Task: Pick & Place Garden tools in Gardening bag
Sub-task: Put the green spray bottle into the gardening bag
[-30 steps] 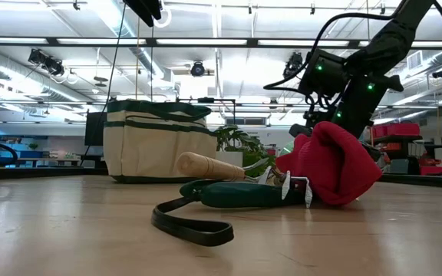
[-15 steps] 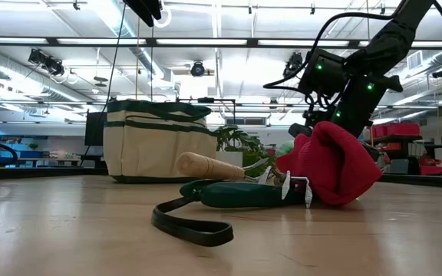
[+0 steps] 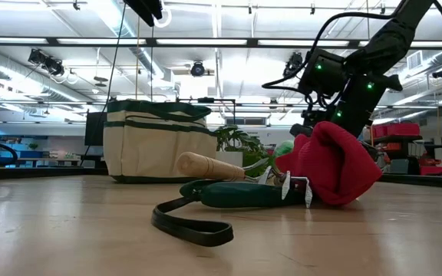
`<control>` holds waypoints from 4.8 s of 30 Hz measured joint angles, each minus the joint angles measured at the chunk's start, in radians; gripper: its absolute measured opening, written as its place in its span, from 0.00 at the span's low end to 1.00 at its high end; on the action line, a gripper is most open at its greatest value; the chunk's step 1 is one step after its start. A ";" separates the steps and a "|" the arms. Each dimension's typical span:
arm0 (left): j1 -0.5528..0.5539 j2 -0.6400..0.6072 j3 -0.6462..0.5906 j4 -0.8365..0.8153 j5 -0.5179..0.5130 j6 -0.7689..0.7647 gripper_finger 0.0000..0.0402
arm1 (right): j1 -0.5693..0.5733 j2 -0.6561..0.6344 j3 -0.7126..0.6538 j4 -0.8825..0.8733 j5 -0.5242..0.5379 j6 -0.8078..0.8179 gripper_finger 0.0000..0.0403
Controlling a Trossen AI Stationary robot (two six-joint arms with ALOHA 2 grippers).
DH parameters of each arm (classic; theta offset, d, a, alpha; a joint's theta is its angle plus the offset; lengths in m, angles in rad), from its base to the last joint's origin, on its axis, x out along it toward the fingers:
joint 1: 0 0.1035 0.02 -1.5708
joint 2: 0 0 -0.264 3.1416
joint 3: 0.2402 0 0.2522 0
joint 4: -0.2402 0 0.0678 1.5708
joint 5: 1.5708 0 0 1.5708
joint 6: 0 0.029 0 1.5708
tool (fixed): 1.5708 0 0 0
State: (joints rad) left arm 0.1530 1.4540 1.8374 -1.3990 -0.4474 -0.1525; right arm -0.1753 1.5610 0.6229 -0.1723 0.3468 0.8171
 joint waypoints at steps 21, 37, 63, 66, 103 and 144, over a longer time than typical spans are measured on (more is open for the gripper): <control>0.000 0.000 0.000 0.014 0.052 0.019 0.88 | 0.079 -0.069 0.535 -0.856 0.189 -0.305 0.30; 0.000 0.000 0.000 0.030 0.052 0.019 0.88 | 0.312 -0.070 0.784 -0.980 0.476 -0.889 0.30; 0.000 0.014 0.000 0.302 0.417 0.076 0.88 | 0.529 0.150 0.784 -0.764 1.224 -1.532 0.30; -0.011 0.037 0.000 0.332 0.452 0.108 0.88 | 0.533 0.150 0.784 -0.759 1.224 -1.540 0.30; -0.040 0.281 0.000 0.684 0.550 0.208 0.79 | 0.565 0.149 0.700 -0.525 1.224 -1.636 0.30; -0.028 0.409 0.002 0.693 0.879 0.152 0.75 | 0.609 0.154 0.672 -0.501 1.206 -1.672 0.30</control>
State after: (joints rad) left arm 0.1246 1.8626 1.8393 -0.7059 0.4314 -0.0002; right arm 0.4339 1.7153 1.2953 -0.6731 1.5528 -0.8547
